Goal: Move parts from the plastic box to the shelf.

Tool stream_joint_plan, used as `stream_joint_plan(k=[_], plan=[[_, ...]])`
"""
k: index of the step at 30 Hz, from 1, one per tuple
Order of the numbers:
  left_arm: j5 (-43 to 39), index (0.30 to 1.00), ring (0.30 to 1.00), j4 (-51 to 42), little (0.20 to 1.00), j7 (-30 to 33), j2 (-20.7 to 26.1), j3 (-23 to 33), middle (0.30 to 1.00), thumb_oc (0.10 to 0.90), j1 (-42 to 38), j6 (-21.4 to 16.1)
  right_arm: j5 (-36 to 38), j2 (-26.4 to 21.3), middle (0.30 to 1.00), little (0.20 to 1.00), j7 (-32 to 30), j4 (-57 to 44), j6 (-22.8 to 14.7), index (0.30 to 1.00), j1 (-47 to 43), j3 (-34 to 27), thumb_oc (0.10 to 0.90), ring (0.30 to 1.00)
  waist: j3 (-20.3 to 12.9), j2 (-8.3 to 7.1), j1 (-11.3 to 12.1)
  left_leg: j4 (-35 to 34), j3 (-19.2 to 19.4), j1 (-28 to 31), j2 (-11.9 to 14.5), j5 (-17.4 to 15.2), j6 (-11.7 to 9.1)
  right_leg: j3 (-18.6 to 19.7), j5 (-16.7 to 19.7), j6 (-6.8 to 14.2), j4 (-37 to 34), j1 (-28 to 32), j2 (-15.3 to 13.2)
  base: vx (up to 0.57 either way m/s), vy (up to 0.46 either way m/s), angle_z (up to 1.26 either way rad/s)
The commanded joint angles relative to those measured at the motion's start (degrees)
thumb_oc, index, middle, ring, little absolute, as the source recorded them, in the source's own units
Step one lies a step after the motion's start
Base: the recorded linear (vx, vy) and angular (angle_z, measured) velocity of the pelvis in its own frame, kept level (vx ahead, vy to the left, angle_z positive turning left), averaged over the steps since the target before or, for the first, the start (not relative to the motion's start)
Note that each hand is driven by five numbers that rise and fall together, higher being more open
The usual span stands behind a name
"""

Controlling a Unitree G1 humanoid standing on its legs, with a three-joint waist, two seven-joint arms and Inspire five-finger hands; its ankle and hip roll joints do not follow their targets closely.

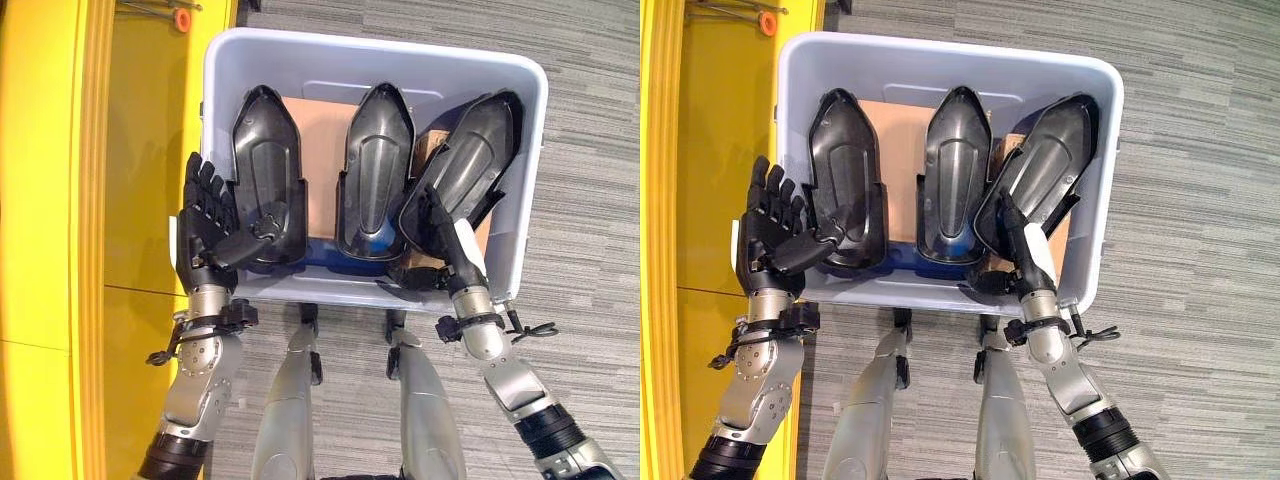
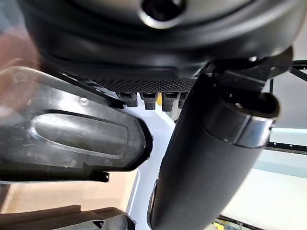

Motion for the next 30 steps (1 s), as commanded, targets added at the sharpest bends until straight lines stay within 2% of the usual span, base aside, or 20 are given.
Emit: stream_joint_plan(k=[1, 2, 3, 4, 5, 6, 9, 10, 12, 13, 14, 17, 18, 19, 20, 21, 22, 26, 27, 30], plan=[[2.08, 1.0, 1.0, -8.92, 1.0, 0.81, 1.66, 2.3, 1.0, 0.9, -0.87, -6.71, -4.74, -1.46, 1.0, 1.0, -4.76, -0.62, -0.89, 1.0, -2.05, -0.44, 0.9, 1.0, -0.8, 1.51, -0.85, 9.18, 3.21, -1.97, 2.33, -9.38, -0.52, 0.96, -2.56, 1.22, -1.05, 2.61, -1.31, 0.0, 0.0, 0.0], [2.03, 1.0, 1.0, -9.01, 1.0, 0.88, 1.66, 2.37, 1.0, 0.9, -0.81, -6.87, -5.35, -1.3, 1.0, 1.0, -5.39, 0.15, -0.53, 1.0, -2.3, -0.52, 0.9, 1.0, -0.8, 1.64, -0.81, 9.33, 3.2, -2.26, 2.28, -9.43, -0.48, 1.0, -2.67, 1.16, -0.83, 2.28, -1.28, 0.07, 0.003, 0.04], [2.04, 1.0, 1.0, -9.13, 1.0, 1.09, 1.73, 2.52, 1.0, 0.9, -0.77, -6.92, -5.99, -1.07, 1.0, 1.0, -6.31, 1.21, 0.1, 1.0, -2.53, -0.86, 0.9, 1.0, -0.82, 1.85, -0.75, 9.77, 2.86, -1.81, 2.21, -10.96, -0.83, 1.26, -3.96, 1.43, -0.28, 2.69, -1.25, 0.07, 0.005, 0.03], [1.99, 1.0, 1.0, -9.25, 1.0, 1.15, 1.75, 2.67, 1.0, 0.9, -0.7, -6.99, -6.44, -0.91, 1.0, 1.0, -6.81, 1.78, 0.25, 1.0, -2.83, -0.95, 0.9, 1.0, -0.83, 1.91, -0.72, 9.91, 2.79, -2.04, 2.23, -11.02, -0.83, 1.28, -4.04, 1.41, -0.12, 2.48, -1.25, 0.0, 0.0, 0.0], [2.0, 1.0, 1.0, -9.29, 1.0, 1.15, 1.76, 2.67, 1.0, 0.9, -0.67, -7.01, -6.44, -0.91, 1.0, 1.0, -6.83, 1.75, 0.23, 1.0, -2.81, -0.94, 0.9, 1.0, -0.8, 1.89, -0.77, 9.78, 3.16, -2.85, 2.25, -9.58, -0.47, 1.08, -2.84, 1.15, -0.34, 1.74, -1.31, 0.0, 0.0, 0.0], [1.79, 1.0, 1.0, -9.35, 1.0, 1.23, 1.71, 2.67, 1.0, 0.9, -0.57, -7.09, -7.73, -0.63, 1.0, 1.0, -7.83, 3.45, 1.01, 1.0, -3.2, -1.1, 0.9, 1.0, -0.83, 2.14, -0.66, 10.33, 2.79, -2.56, 2.16, -11.1, -0.8, 1.36, -4.16, 1.43, 0.48, 1.93, -1.27, -0.01, -0.001, 0.04], [1.74, 1.0, 1.0, -9.48, 1.0, 1.27, 1.62, 2.03, 1.0, 0.9, -0.62, -7.23, -8.45, 0.12, 1.0, 1.0, -8.96, 5.58, 1.84, 1.0, -4.25, -1.01, 0.9, 1.0, -0.82, 2.41, -0.53, 10.47, 2.78, -2.7, 2.15, -11.28, -0.8, 1.3, -4.44, 1.36, 1.13, 1.56, -1.33, -0.01, 0.001, 0.02], [1.68, 1.0, 1.0, -9.5, 1.0, 1.32, 1.65, 1.96, 1.0, 0.9, -0.75, -7.34, -8.66, 0.33, 1.0, 1.0, -9.33, 6.31, 2.13, 1.0, -4.79, -0.83, 0.9, 1.0, -0.8, 2.49, -0.5, 10.22, 3.16, -3.63, 2.16, -9.71, -0.41, 1.14, -3.19, 1.07, 0.97, 0.58, -1.36, -0.08, 0.011, 0.03], [1.72, 1.0, 1.0, -9.47, 1.0, 1.33, 1.69, 1.8, 1.0, 0.9, -0.9, -7.35, -8.75, 0.52, 1.0, 1.0, -9.4, 6.95, 2.27, 1.0, -5.21, -0.58, 0.9, 1.0, -0.83, 2.54, -0.43, 10.42, 2.75, -2.88, 2.05, -11.18, -0.73, 1.41, -4.45, 1.31, 1.32, 1.21, -1.27, 0.0, 0.002, 0.02], [1.37, 1.0, 1.0, -9.43, 1.0, 1.23, 1.68, 1.3, 1.0, 0.9, -1.19, -7.38, -8.61, 1.14, 1.0, 1.0, -9.66, 8.45, 2.61, 1.0, -6.06, 0.12, 0.9, 1.0, -0.8, 2.73, -0.32, 10.23, 3.16, -3.62, 2.03, -9.72, -0.35, 1.14, -3.27, 1.01, 1.16, 0.49, -1.34, 0.07, 0.002, 0.01], [1.3, 1.0, 1.0, -9.33, 1.0, 1.22, 1.66, 1.15, 1.0, 0.9, -1.24, -7.39, -8.58, 1.33, 1.0, 1.0, -9.68, 8.91, 2.56, 1.0, -6.39, 0.38, 0.9, 1.0, -0.83, 2.79, -0.27, 10.33, 2.77, -2.8, 1.99, -11.13, -0.71, 1.38, -4.47, 1.28, 1.39, 1.23, -1.27, 0.0, 0.0, 0.0], [1.11, 1.0, 1.0, -9.21, 1.0, 1.18, 1.67, 0.95, 1.0, 0.9, -1.46, -7.4, -8.72, 1.55, 1.0, 1.0, -9.59, 9.57, 2.83, 1.0, -6.94, 0.8, 0.9, 1.0, -0.83, 2.96, -0.24, 10.38, 2.83, -2.87, 1.94, -11.16, -0.68, 1.33, -4.62, 1.22, 1.76, 1.0, -1.33, 0.0, 0.0, -0.01], [1.19, 1.0, 1.0, -9.17, 1.0, 1.23, 1.72, 0.83, 1.0, 0.9, -1.6, -7.41, -8.7, 1.68, 0.695, 0.695, -9.47, 9.63, 2.92, 0.695, -7.03, 1.0, 0.682, 0.695, -0.8, 2.99, -0.26, 10.27, 3.21, -3.65, 1.97, -9.75, -0.33, 1.04, -3.5, 0.92, 1.65, 0.22, -1.42, 0.0, 0.0, 0.0], [1.19, 1.0, 1.0, -9.08, 1.0, 1.23, 1.74, 0.74, 1.0, 0.9, -1.72, -7.37, -8.79, 1.76, 0.564, 0.564, -9.35, 10.26, 2.99, 0.564, -7.1, 1.24, 0.588, 0.564, -0.82, 3.04, -0.24, 10.56, 2.83, -2.77, 1.93, -11.36, -0.71, 1.2, -4.87, 1.2, 2.07, 1.01, -1.41, -0.08, 0.003, 0.01], [1.24, 1.0, 1.0, -9.08, 1.0, 1.28, 1.77, 0.77, 1.0, 0.9, -1.76, -7.43, -8.92, 1.77, 0.382, 0.382, -9.39, 10.54, 3.09, 0.382, -7.1, 1.32, 0.459, 0.382, -0.8, 3.07, -0.26, 10.33, 3.12, -3.6, 1.95, -9.81, -0.33, 1.02, -3.58, 0.91, 1.75, 0.24, -1.45, 0.0, 0.0, 0.0], [1.24, 1.0, 1.0, -9.08, 1.0, 1.29, 1.77, 0.77, 1.0, 0.9, -1.77, -7.43, -8.92, 1.77, 0.3, 0.3, -9.4, 10.56, 3.08, 0.3, -7.12, 1.33, 0.4, 0.3, -0.8, 3.07, -0.27, 10.32, 3.12, -3.61, 1.94, -9.8, -0.33, 1.01, -3.57, 0.91, 1.74, 0.24, -1.46, 0.0, 0.0, 0.0], [1.24, 1.0, 1.0, -9.05, 1.0, 1.32, 1.7, 0.79, 1.0, 0.9, -1.83, -7.48, -9.31, 1.65, 0.3, 0.3, -9.14, 10.6, 3.18, 0.3, -7.19, 1.53, 0.4, 0.3, -0.83, 3.06, -0.23, 10.46, 2.73, -2.71, 1.85, -11.19, -0.73, 1.24, -4.85, 1.17, 2.02, 1.03, -1.37, 0.08, -0.002, 0.0], [1.28, 1.0, 1.0, -9.05, 1.0, 1.32, 1.56, 0.54, 1.0, 0.9, -2.04, -7.38, -9.67, 1.61, 0.3, 0.3, -8.94, 11.19, 3.35, 0.3, -7.17, 1.88, 0.4, 0.3, -0.8, 3.06, -0.29, 10.35, 3.08, -3.39, 1.87, -9.77, -0.34, 0.88, -3.67, 0.88, 1.87, 0.48, -1.46, -0.02, -0.002, 0.01], [1.31, 1.0, 1.0, -8.95, 1.0, 1.15, 1.47, 0.46, 1.0, 0.9, -2.23, -7.12, -9.94, 1.51, 0.3, 0.3, -8.57, 11.14, 3.32, 0.3, -7.18, 2.09, 0.4, 0.3, -0.83, 2.96, -0.29, 10.52, 2.77, -2.41, 1.9, -11.23, -0.7, 1.03, -4.91, 1.17, 2.18, 1.39, -1.43, 0.08, -0.007, 0.01], [1.48, 1.0, 1.0, -8.94, 1.0, 0.99, 1.48, 0.43, 1.0, 0.9, -2.36, -6.92, -11.09, 0.86, 0.3, 0.3, -7.95, 9.99, 3.42, 0.3, -6.57, 2.12, 0.4, 0.3, -0.84, 2.76, -0.39, 10.51, 2.77, -2.08, 1.95, -11.25, -0.71, 1.12, -4.93, 1.16, 2.2, 1.79, -1.38, 0.03, -0.002, 0.01]])
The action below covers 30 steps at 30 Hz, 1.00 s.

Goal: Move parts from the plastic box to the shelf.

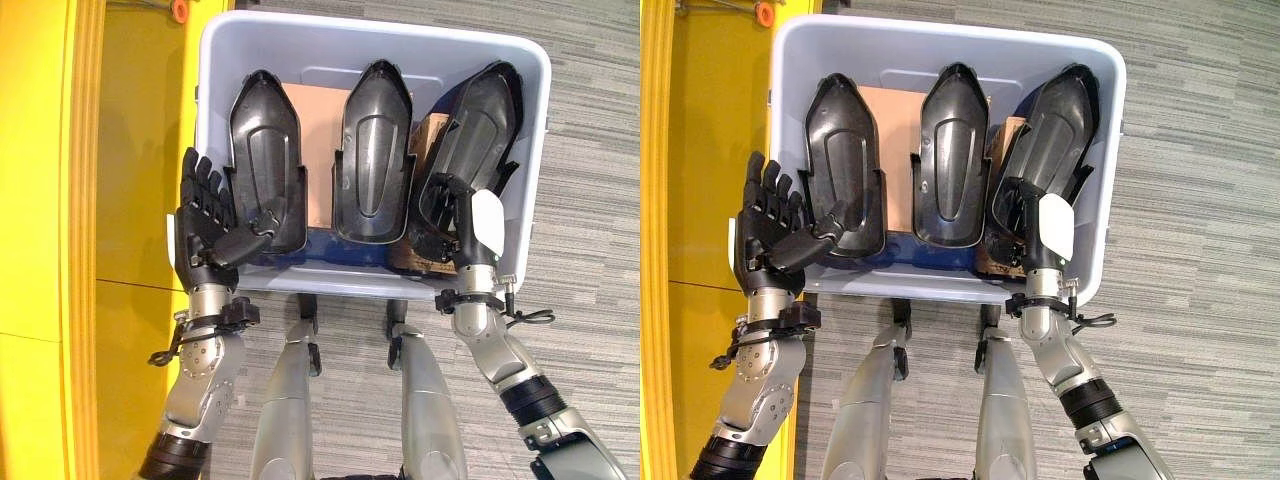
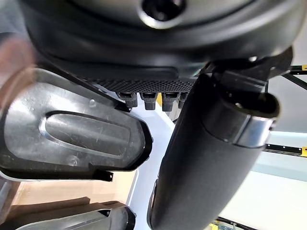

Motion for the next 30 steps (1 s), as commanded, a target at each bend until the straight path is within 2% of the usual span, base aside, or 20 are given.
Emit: stream_joint_plan(k=[1, 2, 3, 4, 5, 16, 26, 27, 30], plan=[[1.96, 1.0, 1.0, -7.56, 1.0, -0.2, 1.24, 1.59, 1.0, 0.9, -2.38, -5.89, 1.07, -1.31, 0.3, 0.3, 4.4, 0.93, 0.16, 0.3, 1.09, 1.7, 0.4, 0.3, -0.81, 2.59, 0.23, 4.28, 2.61, 1.85, 1.87, -8.92, -0.77, 1.11, -1.76, 1.73, -5.19, 5.93, -0.69, -0.07, 0.002, -0.01], [1.97, 1.0, 1.0, -7.6, 1.0, -0.19, 1.24, 1.58, 1.0, 0.9, -2.32, -5.9, 1.06, -1.32, 0.3, 0.3, 4.4, 0.86, 0.15, 0.3, 1.16, 1.69, 0.4, 0.3, -0.77, 2.58, 0.2, 4.1, 2.99, 1.15, 1.91, -7.48, -0.41, 0.89, -0.55, 1.45, -5.44, 5.27, -0.74, -0.08, -0.001, 0.0], [2.02, 1.0, 1.0, -7.77, 1.0, -0.21, 1.2, 1.47, 1.0, 0.9, -2.37, -5.78, 0.75, -1.53, 0.3, 0.3, 4.48, 0.45, 0.09, 0.3, 1.41, 1.78, 0.4, 0.3, -0.77, 2.46, 0.2, 3.94, 2.97, 1.62, 1.91, -7.47, -0.45, 0.79, -0.57, 1.44, -5.5, 5.69, -0.7, 0.0, 0.0, 0.0], [2.04, 1.0, 1.0, -7.73, 1.0, -0.24, 1.17, 1.48, 1.0, 0.9, -2.45, -5.71, 0.77, -1.62, 0.3, 0.3, 4.64, 0.22, 0.03, 0.3, 1.55, 1.74, 0.4, 0.3, -0.81, 2.41, 0.19, 4.05, 2.59, 2.58, 1.84, -8.89, -0.79, 1.04, -1.74, 1.73, -5.27, 6.53, -0.64, 0.0, 0.0, 0.0], [2.06, 1.0, 1.0, -7.78, 1.0, -0.18, 1.16, 1.46, 1.0, 0.9, -2.42, -5.65, 0.8, -1.68, 0.3, 0.3, 4.81, -0.38, -0.08, 0.3, 1.93, 1.67, 0.4, 0.3, -0.77, 2.3, 0.06, 3.91, 2.93, 2.14, 1.91, -7.42, -0.41, 0.83, -0.51, 1.44, -5.49, 6.16, -0.67, 0.0, 0.0, 0.0], [2.16, 1.0, 1.0, -7.3, 1.0, -0.73, 1.25, 0.95, 1.0, 0.9, -2.3, -4.69, 1.36, -3.59, 0.3, 0.3, 5.89, -5.43, -1.54, 0.3, 5.23, 0.28, 0.4, 0.3, -1.82, 0.84, -0.04, 2.16, 2.4, 8.0, 2.46, -7.39, -0.71, 0.19, -0.95, 1.52, -6.84, 12.08, -0.33, -0.01, 0.0, 0.0], [1.97, 1.0, 1.0, -5.48, 1.0, -2.61, 1.58, 1.6, 1.0, 0.9, -0.73, -3.74, 1.48, -5.91, 0.3, 0.3, 6.24, -12.54, -3.43, 0.3, 7.02, -3.74, 0.4, 0.3, -4.15, -0.33, 0.21, -1.55, 2.07, 16.19, 3.5, -6.79, -1.42, -0.29, -1.07, 1.77, -10.42, 19.88, 0.03, 0.03, -0.027, 0.0], [2.05, 1.0, 1.0, -4.59, 1.0, -3.53, 1.73, 2.1, 1.0, 0.9, 0.13, -3.23, 1.68, -6.49, 0.3, 0.3, 6.61, -14.99, -4.21, 0.3, 7.51, -5.32, 0.4, 0.3, -5.55, -0.47, 0.18, -3.65, 2.02, 18.81, 3.76, -6.15, -1.63, -0.54, -0.91, 1.98, -12.26, 22.23, 0.12, 0.05, -0.04, 0.02], [1.69, 1.0, 1.0, -3.85, 1.0, -4.09, 1.57, 2.43, 1.0, 0.9, 0.72, -3.16, 2.27, -7.03, 0.3, 0.3, 6.97, -16.78, -5.11, 0.3, 7.99, -6.35, 0.4, 0.3, -6.46, -0.49, 0.21, -5.33, 1.91, 20.78, 3.71, -5.5, -1.77, -0.74, -0.63, 2.04, -13.84, 23.95, 0.29, 0.05, -0.037, -0.02]])
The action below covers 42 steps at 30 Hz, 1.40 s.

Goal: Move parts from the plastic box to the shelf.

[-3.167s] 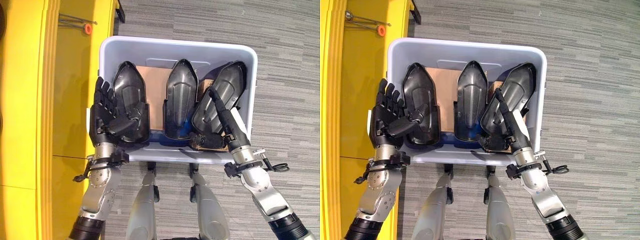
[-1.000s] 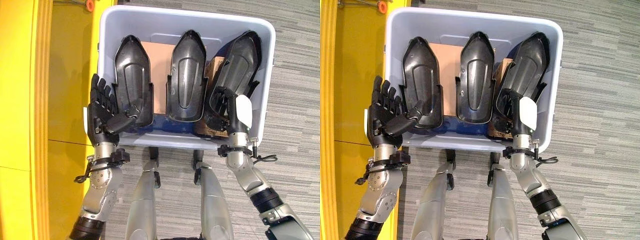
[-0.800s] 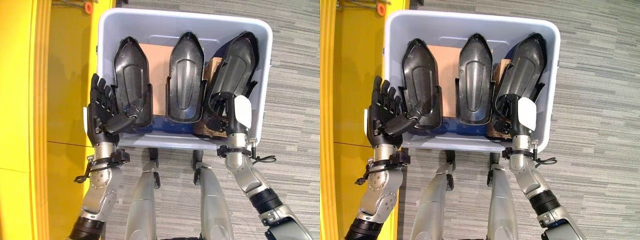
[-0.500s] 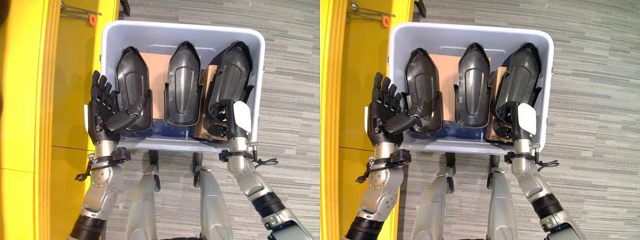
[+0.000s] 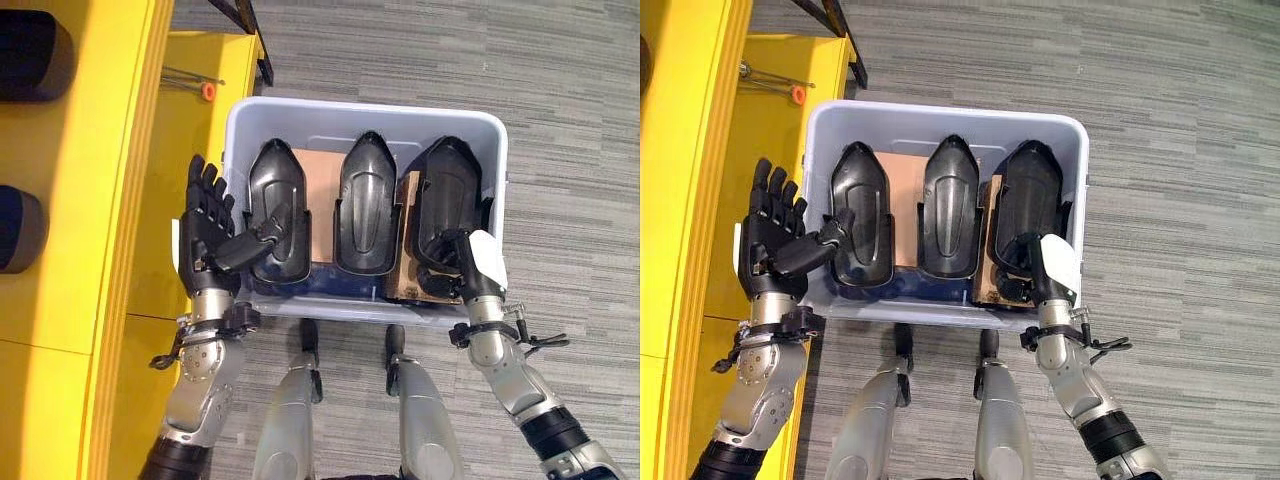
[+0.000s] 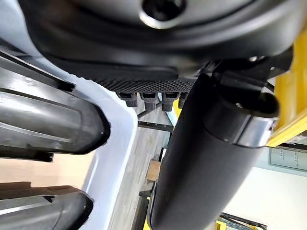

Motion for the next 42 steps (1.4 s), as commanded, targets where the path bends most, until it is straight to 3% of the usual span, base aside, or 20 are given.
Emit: stream_joint_plan(k=[1, 17, 19, 24, 31, 37, 39, 42], plan=[[1.75, 1.0, 1.0, -4.13, 1.0, -2.71, 1.79, 2.44, 1.0, 0.9, -0.04, -4.37, 0.07, -2.78, 0.3, 0.3, -2.3, -10.58, -6.65, 0.3, -2.73, -4.98, 0.4, 0.3, -6.95, -0.79, 0.13, 0.82, 2.03, 4.52, 3.22, -5.36, -1.5, 0.7, -1.47, 1.85, -6.06, 6.66, -0.58, 0.03, -0.022, -0.04], [0.44, 1.0, 1.0, -1.09, 1.0, -8.85, 0.32, 4.23, 1.0, 0.9, 5.83, -2.31, 1.66, -4.01, 0.3, 0.3, 1.47, -20.32, -10.96, 0.3, 3.18, -13.31, 0.4, 0.3, -16.89, 0.13, -0.99, -11.81, 4.57, 15.82, 3.92, 0.04, -3.1, 0.31, 1.11, 2.83, -15.67, 15.74, 0.1, 0.03, -0.03, -0.04], [0.48, 1.0, 1.0, -0.34, 1.0, -9.78, -0.33, 4.06, 1.0, 0.9, 7.15, -1.89, 1.63, -3.78, 0.3, 0.3, 1.77, -21.55, -11.71, 0.3, 4.7, -14.69, 0.4, 0.3, -19.15, 0.48, -1.43, -13.85, 4.88, 17.88, 4.32, 0.92, -3.34, 0.34, 0.8, 2.79, -16.16, 17.02, 0.46, 0.03, -0.054, -0.02], [0.88, 1.0, 1.0, -0.68, 1.0, -10.96, -0.29, 4.53, 1.0, 0.9, 8.96, -1.17, 2.19, -4.19, 0.3, 0.3, 3.4, -22.86, -12.59, 0.3, 6.65, -15.97, 0.4, 0.3, -21.14, 0.65, -1.9, -14.2, 5.24, 20.35, 5.88, 1.25, -3.74, 0.83, -1.38, 1.94, -14.28, 18.44, 2.15, 0.02, -0.093, -0.01], [0.95, 1.0, 1.0, -0.9, 1.0, -11.27, -0.4, 4.99, 1.0, 0.9, 9.96, -0.69, 2.66, -4.54, 0.3, 0.3, 3.74, -23.53, -13.23, 0.3, 6.94, -16.39, 0.4, 0.3, -21.7, 0.93, -1.81, -13.26, 5.22, 21.24, 8.36, 2.28, -4.98, 0.82, -3.29, 0.4, -13.1, 19.77, 4.59, -0.01, -0.13, -0.03], [1.03, 1.0, 1.0, -2.09, 1.0, -10.75, -0.78, 4.88, 1.0, 0.9, 11.17, -0.33, 3.93, -6.24, 0.3, 0.3, 3.98, -23.91, -14.27, 0.3, 2.94, -13.36, 0.4, 0.3, -19.92, 1.78, -0.51, -11.62, 3.01, 20.31, 12.14, 7.03, -6.1, -0.08, -5.74, -2.84, -10.16, 19.56, 8.92, -0.06, -0.226, 0.01], [1.17, 1.0, 1.0, -2.27, 1.0, -10.54, -0.99, 4.61, 1.0, 0.9, 11.42, -0.28, 4.13, -6.54, 0.3, 0.3, 3.85, -23.81, -14.47, 0.3, 2.18, -12.86, 0.4, 0.3, -19.21, 2.15, -0.26, -12.3, 2.05, 19.73, 12.18, 8.51, -6.37, -0.71, -5.85, -3.37, -9.9, 19.16, 9.28, -0.14, -0.19, 0.09], [1.05, 1.0, 1.0, -1.99, 1.0, -10.64, -1.07, 3.89, 1.0, 0.9, 12.0, -0.28, 4.41, -7.79, 0.3, 0.3, 3.57, -24.15, -14.5, 0.3, 1.79, -13.11, 0.4, 0.3, -17.8, 2.8, 0.5, -15.07, 1.3, 15.68, 10.2, 11.82, -6.94, -4.37, -6.36, -3.44, -10.08, 17.07, 8.0, -0.16, -0.152, 0.4]])
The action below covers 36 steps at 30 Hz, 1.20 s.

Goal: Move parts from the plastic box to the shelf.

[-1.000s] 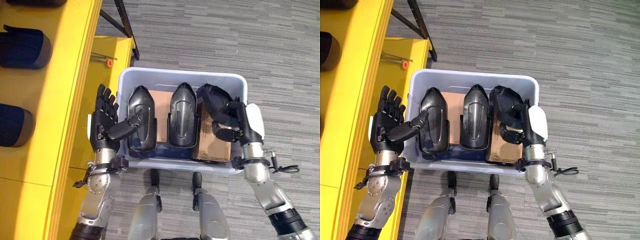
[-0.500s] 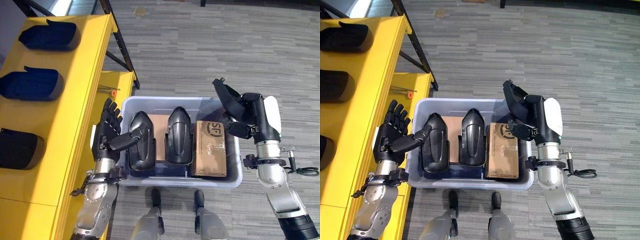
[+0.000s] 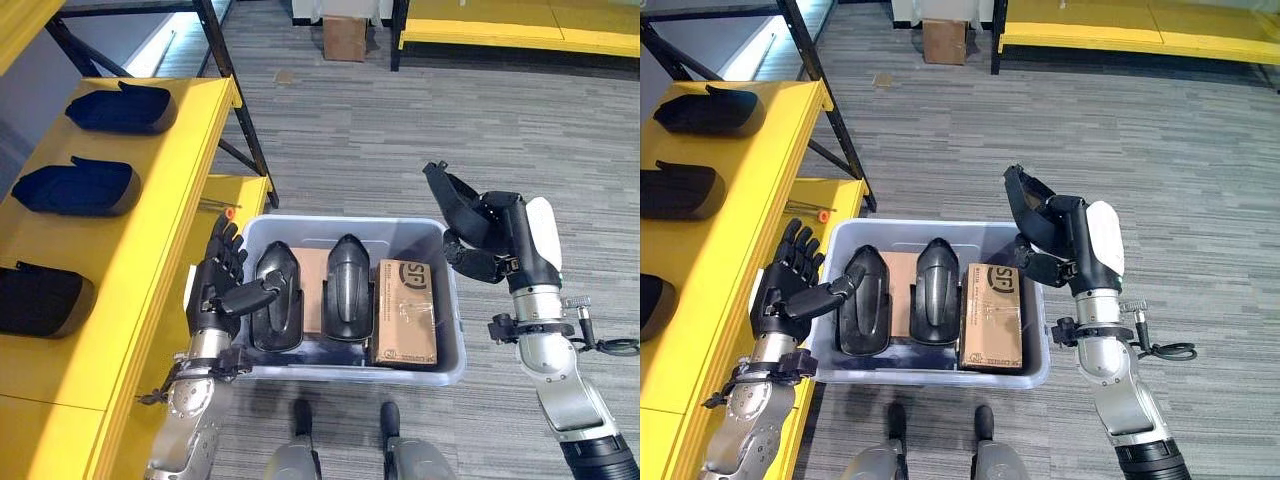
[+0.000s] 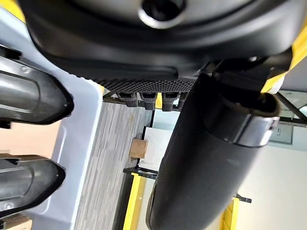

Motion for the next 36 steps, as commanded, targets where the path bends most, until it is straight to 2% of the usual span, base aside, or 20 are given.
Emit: stream_joint_plan(k=[1, 2, 3, 4, 9, 10, 11, 13, 14, 15, 17, 19, 20, 21, 25, 32, 33, 34, 35, 36], plan=[[1.03, 1.0, 1.0, -2.35, 1.0, -0.99, 0.24, 2.3, 1.0, 0.9, -0.93, -4.48, 1.42, -3.24, 0.3, 0.3, -3.27, -8.09, -7.31, 0.3, -5.51, -0.5, 0.4, 0.3, -6.52, -0.4, 1.3, -0.03, 3.51, -3.27, 4.45, 6.6, -3.16, -2.05, -11.93, -0.78, 8.71, -4.87, -0.31, -0.09, -0.074, 0.51], [1.03, 1.0, 1.0, -2.35, 1.0, -0.98, 0.24, 2.3, 1.0, 0.9, -0.92, -4.48, 1.42, -3.24, 0.3, 0.3, -3.27, -8.08, -7.31, 0.3, -5.51, -0.49, 0.4, 0.3, -6.59, -0.4, 1.23, -0.02, 3.44, -3.38, 4.42, 6.61, -3.16, -2.12, -11.94, -0.77, 8.71, -4.93, -0.33, -0.12, -0.102, 0.66], [0.59, 1.0, 1.0, -2.18, 1.0, -1.38, 0.44, 2.33, 1.0, 0.9, -0.84, -4.6, 0.97, -3.43, 0.3, 0.3, -3.84, -8.06, -7.06, 0.3, -5.96, -0.47, 0.4, 0.3, -6.31, -0.65, 1.2, 0.71, 5.93, -3.18, 4.02, 5.21, -2.72, -3.99, -12.0, -0.61, 8.67, -5.6, -2.43, -0.13, -0.091, 0.75], [0.4, 1.0, 1.0, -2.57, 1.0, -1.5, 0.54, 2.68, 1.0, 0.9, -0.58, -4.95, 0.47, -3.41, 0.3, 0.3, -4.25, -7.74, -6.78, 0.3, -6.41, -0.12, 0.4, 0.3, -6.39, -0.47, 0.93, 1.72, 5.95, -2.32, 4.47, 4.44, -2.82, -4.49, -11.82, -0.49, 8.86, -6.24, -3.2, -0.14, -0.091, 0.92], [0.24, 1.0, 1.0, -2.13, 1.0, -1.08, 0.02, 2.44, 1.0, 0.9, -1.13, -5.25, 0.37, -3.01, 0.3, 0.3, -4.99, -7.6, -6.94, 0.3, -6.22, 0.04, 0.4, 0.3, -6.72, -0.03, -0.21, 5.16, 6.5, -0.06, 6.6, 3.49, -2.72, -7.23, -12.43, -1.15, 12.02, -8.8, -4.74, -0.1, -0.014, 0.65], [-0.22, 1.0, 1.0, -1.53, 1.0, -1.03, -0.11, 1.15, 1.0, 0.9, -2.02, -5.16, 0.15, -2.73, 0.3, 0.3, -6.13, -7.42, -7.14, 0.3, -5.32, -0.27, 0.4, 0.3, -6.9, 0.37, -1.69, 6.72, 8.7, 2.62, 8.88, 3.07, -2.78, -9.75, -13.02, -1.64, 14.62, -10.16, -6.19, -0.07, 0.003, 0.98], [-0.23, 1.0, 1.0, -1.49, 1.0, -1.03, -0.12, 1.11, 1.0, 0.9, -2.05, -5.19, 0.14, -2.75, 0.3, 0.3, -6.16, -7.4, -7.17, 0.3, -5.3, -0.28, 0.4, 0.3, -6.86, 0.38, -1.78, 6.75, 8.58, 2.63, 8.88, 3.05, -2.81, -9.85, -13.2, -1.64, 14.86, -10.17, -6.25, -0.11, 0.057, 1.04], [-1.18, 1.0, 1.0, -1.16, 1.0, -2.27, 0.45, -1.12, 1.0, 0.9, -3.77, -4.7, -0.02, -2.41, 0.3, 0.3, -7.59, -6.63, -6.65, 0.3, -3.82, -1.28, 0.4, 0.3, -7.47, 1.18, -3.7, 6.04, 11.2, 6.12, 10.58, 2.4, -4.04, -13.31, -14.04, -0.86, 16.95, -11.08, -8.93, -0.07, 0.09, 0.77], [-1.21, 1.0, 1.0, -1.12, 1.0, -2.29, 0.46, -1.18, 1.0, 0.9, -3.8, -4.71, -0.03, -2.42, 0.3, 0.3, -7.64, -6.59, -6.69, 0.3, -3.77, -1.33, 0.4, 0.3, -7.43, 1.19, -3.85, 5.93, 10.98, 6.14, 10.55, 2.48, -4.05, -13.53, -14.09, -0.8, 17.0, -10.95, -9.02, -0.11, 0.13, 1.35], [-1.99, 1.0, 1.0, -1.27, 1.0, -3.39, 1.03, -1.82, 1.0, 0.9, -4.39, -4.54, -0.06, -2.46, 0.3, 0.3, -7.91, -6.08, -6.37, 0.3, -3.57, -1.55, 0.4, 0.3, -7.88, 1.53, -4.17, 6.71, 11.57, 7.75, 10.58, 1.25, -4.49, -15.02, -13.34, -0.33, 17.3, -11.47, -10.29, -0.08, 0.143, 1.42], [-1.56, 1.0, 1.0, -1.59, 1.0, -4.21, 1.68, -2.03, 1.0, 0.9, -4.8, -4.3, -0.39, -2.24, 0.3, 0.3, -8.38, -6.26, -6.24, 0.3, -2.33, -3.16, 0.4, 0.3, -8.83, 2.19, -5.03, 3.22, 15.73, 8.31, 9.82, -2.18, -4.42, -17.42, -11.65, 1.18, 16.72, -11.03, -12.45, -0.06, 0.228, 1.51], [-2.09, 1.0, 1.0, -1.78, 1.0, -4.77, 1.66, -2.04, 1.0, 0.9, -4.31, -4.3, -0.89, -1.88, 0.3, 0.3, -8.42, -5.96, -5.69, 0.3, -1.6, -3.95, 0.4, 0.3, -9.09, 2.02, -4.73, 2.75, 16.19, 7.95, 8.61, -5.15, -3.75, -17.88, -9.82, 2.17, 16.15, -9.92, -13.6, 0.03, 0.179, 1.17], [-2.11, 1.0, 1.0, -1.83, 1.0, -4.79, 1.71, -2.03, 1.0, 0.9, -4.23, -4.29, -0.91, -1.83, 0.3, 0.3, -8.41, -5.96, -5.68, 0.3, -1.56, -3.94, 0.4, 0.3, -9.06, 1.97, -4.72, 2.87, 16.22, 8.01, 8.53, -5.35, -3.63, -17.85, -9.67, 2.31, 16.05, -9.8, -13.67, 0.04, 0.221, 0.59], [-2.23, 1.0, 1.0, -1.91, 1.0, -5.09, 1.98, -1.45, 1.0, 0.9, -3.75, -4.14, -1.05, -1.23, 0.3, 0.3, -8.02, -6.07, -5.56, 0.3, -1.0, -4.38, 0.4, 0.3, -9.26, 1.44, -4.19, 3.81, 16.69, 7.96, 7.85, -7.57, -3.14, -17.96, -8.06, 3.26, 14.84, -8.36, -14.47, 0.02, 0.232, 0.45], [-1.34, 1.0, 1.0, -2.19, 1.0, -5.07, 2.43, -0.29, 1.0, 0.9, -3.35, -4.08, -1.38, -0.33, 0.3, 0.3, -7.32, -5.69, -5.26, 0.3, -1.16, -4.62, 0.4, 0.3, -9.4, -0.63, -2.44, 6.14, 16.41, 6.97, 5.9, -10.45, -2.08, -18.42, -4.34, 5.42, 11.08, -5.53, -16.27, 0.0, 0.241, 0.22], [0.88, 1.0, 1.0, -2.47, 1.0, -4.29, 2.06, 1.73, 1.0, 0.9, -1.72, -3.98, -1.74, 1.84, 0.3, 0.3, -5.2, -5.08, -4.56, 0.3, -2.28, -3.45, 0.4, 0.3, -9.96, -3.99, -0.15, 6.64, 14.58, 6.93, 0.65, -14.44, 0.97, -17.48, 1.38, 8.62, 4.41, -2.45, -18.43, 0.0, 0.198, 0.15], [0.88, 1.0, 1.0, -2.47, 1.0, -4.29, 2.07, 1.74, 1.0, 0.9, -1.71, -3.98, -1.74, 1.86, 0.3, 0.3, -5.2, -5.07, -4.56, 0.3, -2.29, -3.44, 0.4, 0.3, -9.96, -4.01, -0.17, 6.69, 14.56, 6.91, 0.63, -14.47, 0.99, -17.49, 1.41, 8.64, 4.38, -2.43, -18.45, -0.03, 0.208, 0.16], [1.09, 1.0, 1.0, -2.37, 1.0, -4.06, 2.1, 1.96, 1.0, 0.9, -1.91, -3.97, -1.9, 2.33, 0.3, 0.3, -4.9, -5.02, -4.44, 0.3, -2.69, -3.19, 0.4, 0.3, -9.77, -4.96, 0.62, 8.6, 13.7, 5.82, -0.46, -15.69, 1.64, -17.41, 2.93, 9.39, 3.2, -1.89, -19.35, -0.03, 0.137, 0.11], [1.1, 1.0, 1.0, -2.38, 1.0, -4.05, 2.16, 1.98, 1.0, 0.9, -1.94, -3.96, -1.92, 2.4, 0.3, 0.3, -4.9, -4.98, -4.45, 0.3, -2.74, -3.2, 0.4, 0.3, -9.76, -5.06, 0.56, 8.94, 13.62, 5.61, -0.54, -15.89, 1.75, -17.47, 3.08, 9.48, 3.07, -1.85, -19.45, -0.05, 0.276, 0.15], [1.45, 1.0, 1.0, -2.41, 1.0, -3.93, 2.41, 2.56, 1.0, 0.9, -1.85, -4.24, -2.09, 2.89, 0.3, 0.3, -4.78, -4.88, -4.32, 0.3, -2.95, -3.28, 0.4, 0.3, -9.45, -5.92, 0.94, 11.16, 12.74, 4.16, -2.0, -17.2, 2.68, -17.08, 5.48, 10.46, 1.92, -1.35, -20.74, -0.02, 0.149, 0.17]])
